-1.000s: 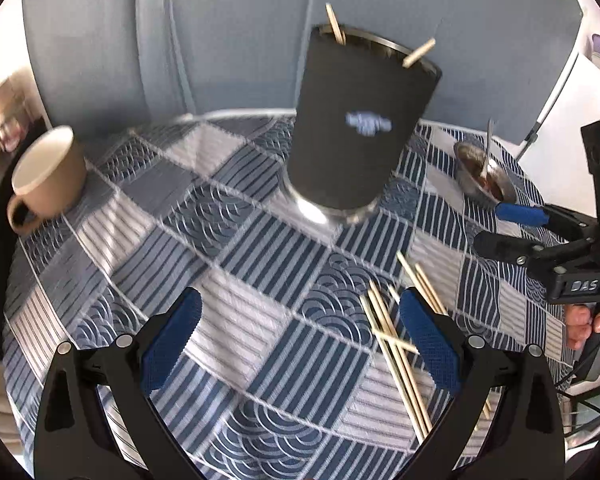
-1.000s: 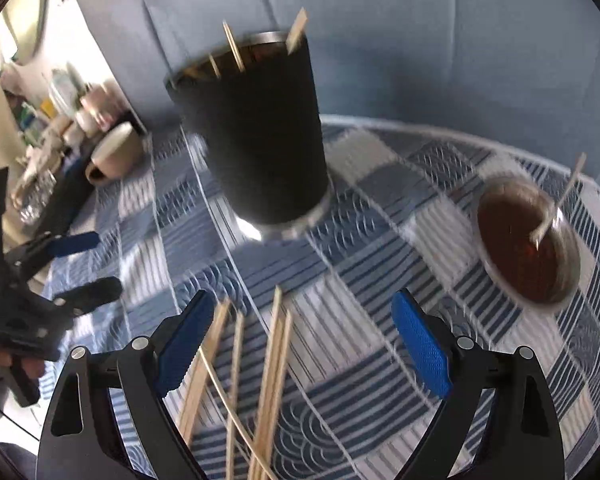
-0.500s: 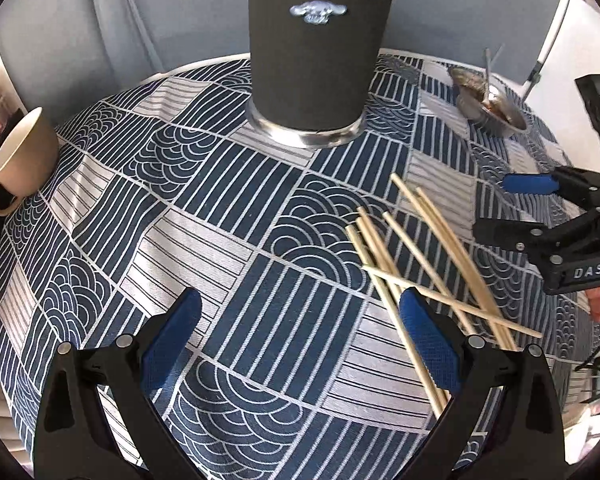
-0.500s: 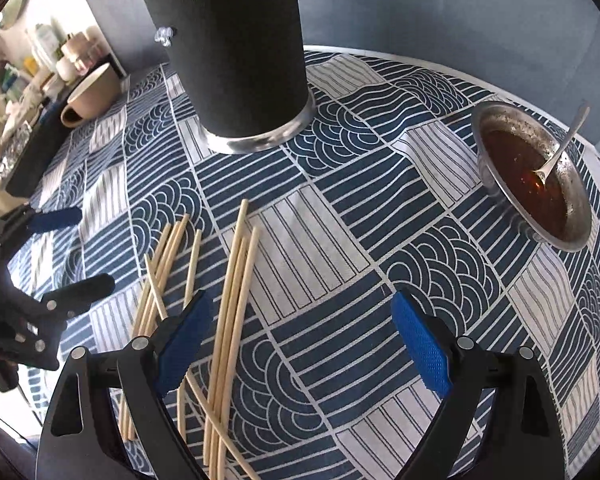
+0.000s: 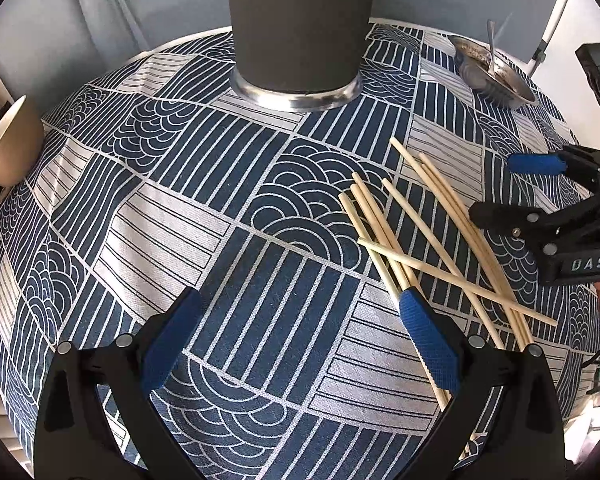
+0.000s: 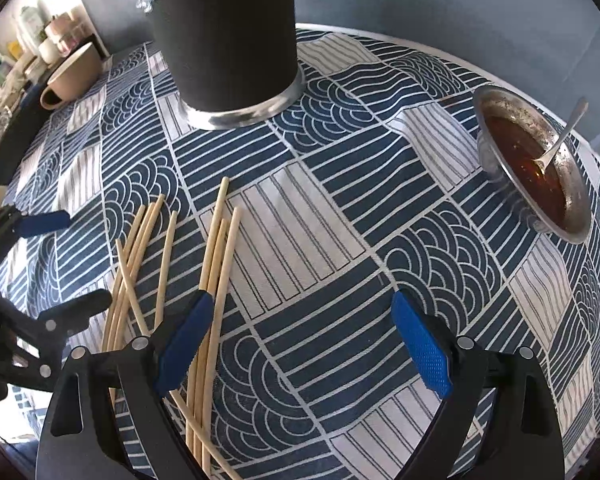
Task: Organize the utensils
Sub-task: 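Close the left gripper on another chopstick while the right gripper grasps one too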
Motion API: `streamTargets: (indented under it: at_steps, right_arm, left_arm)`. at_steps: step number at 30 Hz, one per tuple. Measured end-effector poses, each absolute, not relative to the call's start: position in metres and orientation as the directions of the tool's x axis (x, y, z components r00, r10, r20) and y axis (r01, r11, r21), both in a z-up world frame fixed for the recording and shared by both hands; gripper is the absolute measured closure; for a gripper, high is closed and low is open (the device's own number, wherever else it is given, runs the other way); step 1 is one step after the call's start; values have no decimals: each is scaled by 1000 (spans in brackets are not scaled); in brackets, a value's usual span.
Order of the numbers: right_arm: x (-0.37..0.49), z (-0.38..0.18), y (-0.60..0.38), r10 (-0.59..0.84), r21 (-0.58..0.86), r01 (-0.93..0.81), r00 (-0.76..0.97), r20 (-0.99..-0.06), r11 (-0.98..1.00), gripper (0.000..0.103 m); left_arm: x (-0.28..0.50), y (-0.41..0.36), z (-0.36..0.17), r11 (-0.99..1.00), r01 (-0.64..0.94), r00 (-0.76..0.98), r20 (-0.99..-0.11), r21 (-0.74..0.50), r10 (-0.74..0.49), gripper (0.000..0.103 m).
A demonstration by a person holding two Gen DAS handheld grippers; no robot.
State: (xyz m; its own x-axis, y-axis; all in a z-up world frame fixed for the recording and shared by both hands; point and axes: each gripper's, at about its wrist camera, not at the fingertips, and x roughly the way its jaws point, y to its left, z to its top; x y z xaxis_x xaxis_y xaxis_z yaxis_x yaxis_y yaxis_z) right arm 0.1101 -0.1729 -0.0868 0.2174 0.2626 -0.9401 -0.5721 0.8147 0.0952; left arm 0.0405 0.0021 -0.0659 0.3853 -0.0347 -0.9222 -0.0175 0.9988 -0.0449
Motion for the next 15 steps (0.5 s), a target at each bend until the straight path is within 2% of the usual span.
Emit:
streamTargets:
  at_steps: [7,9,15]
  right_arm:
    - [108,-86,-172,209,43,-568,231,-950,822,17]
    - [107,-86,-172,193,34,-559,227,-955,829,17]
    - [101,-84,-159,103,-44,-576,219,-970,816,16]
  left_arm:
    - [38,7,-65,999,-37,374,-927,-29,-14,5]
    - [39,4,-67,999,-35,357,-933,24,35,4]
    - [47,6,-68,995,-97,282,-958,14,41,5]
